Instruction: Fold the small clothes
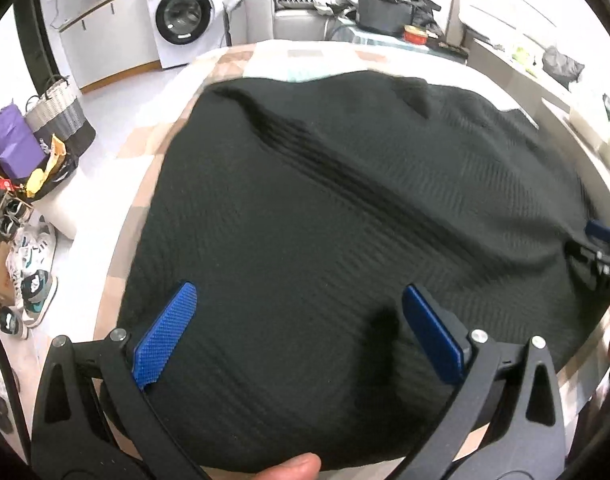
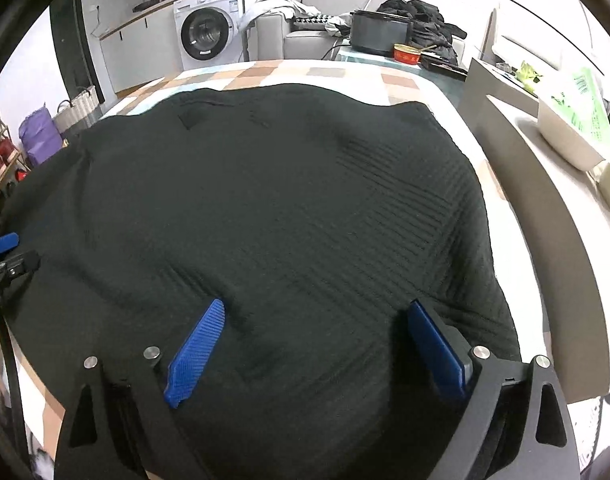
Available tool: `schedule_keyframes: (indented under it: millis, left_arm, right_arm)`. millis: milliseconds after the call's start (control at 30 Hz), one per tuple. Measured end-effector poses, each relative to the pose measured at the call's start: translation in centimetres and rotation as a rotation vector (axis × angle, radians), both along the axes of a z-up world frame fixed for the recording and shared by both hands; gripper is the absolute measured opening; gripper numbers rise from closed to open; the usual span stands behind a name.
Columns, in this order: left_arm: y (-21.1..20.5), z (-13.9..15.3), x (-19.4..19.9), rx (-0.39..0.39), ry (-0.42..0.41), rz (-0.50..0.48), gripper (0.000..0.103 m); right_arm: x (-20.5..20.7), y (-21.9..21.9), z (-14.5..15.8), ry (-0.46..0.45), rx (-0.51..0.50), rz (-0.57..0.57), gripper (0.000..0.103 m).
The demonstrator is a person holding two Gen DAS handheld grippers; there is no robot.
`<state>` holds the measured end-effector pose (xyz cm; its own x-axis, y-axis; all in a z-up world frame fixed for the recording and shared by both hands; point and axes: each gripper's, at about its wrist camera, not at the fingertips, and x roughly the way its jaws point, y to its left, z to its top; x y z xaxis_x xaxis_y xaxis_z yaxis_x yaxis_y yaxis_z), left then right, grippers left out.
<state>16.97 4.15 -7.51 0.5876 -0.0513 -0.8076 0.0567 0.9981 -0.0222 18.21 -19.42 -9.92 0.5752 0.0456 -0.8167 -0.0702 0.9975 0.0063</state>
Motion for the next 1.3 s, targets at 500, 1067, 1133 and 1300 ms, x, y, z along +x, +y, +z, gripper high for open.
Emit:
schedule_keyframes:
  millis: [500, 1067, 1133, 1300]
  left_arm:
    - [-5.6, -0.6, 5.3, 0.058, 0.053, -0.117, 0.103]
    - [3.6, -0.2, 3.6, 0.024, 0.055, 0.047, 0.103]
    - [3.9, -0.4, 3.6, 0.037, 0.059, 0.049, 0.103]
    - [4.4, -0.9, 3.8, -0.007, 0.07, 0.068, 0.103]
  right_arm:
    - [4.7, 4.6, -0.9, 0.045, -0.026, 0.152, 0.094]
    - [4.2, -2.4, -0.6, 0.026, -0.107, -0.069, 0.095]
    - [4.0, -2.2, -0.5, 0.023, -0.108, -0.067, 0.095]
    - [4.1, -2.9, -0.5, 0.02, -0.094, -0.057, 0.095]
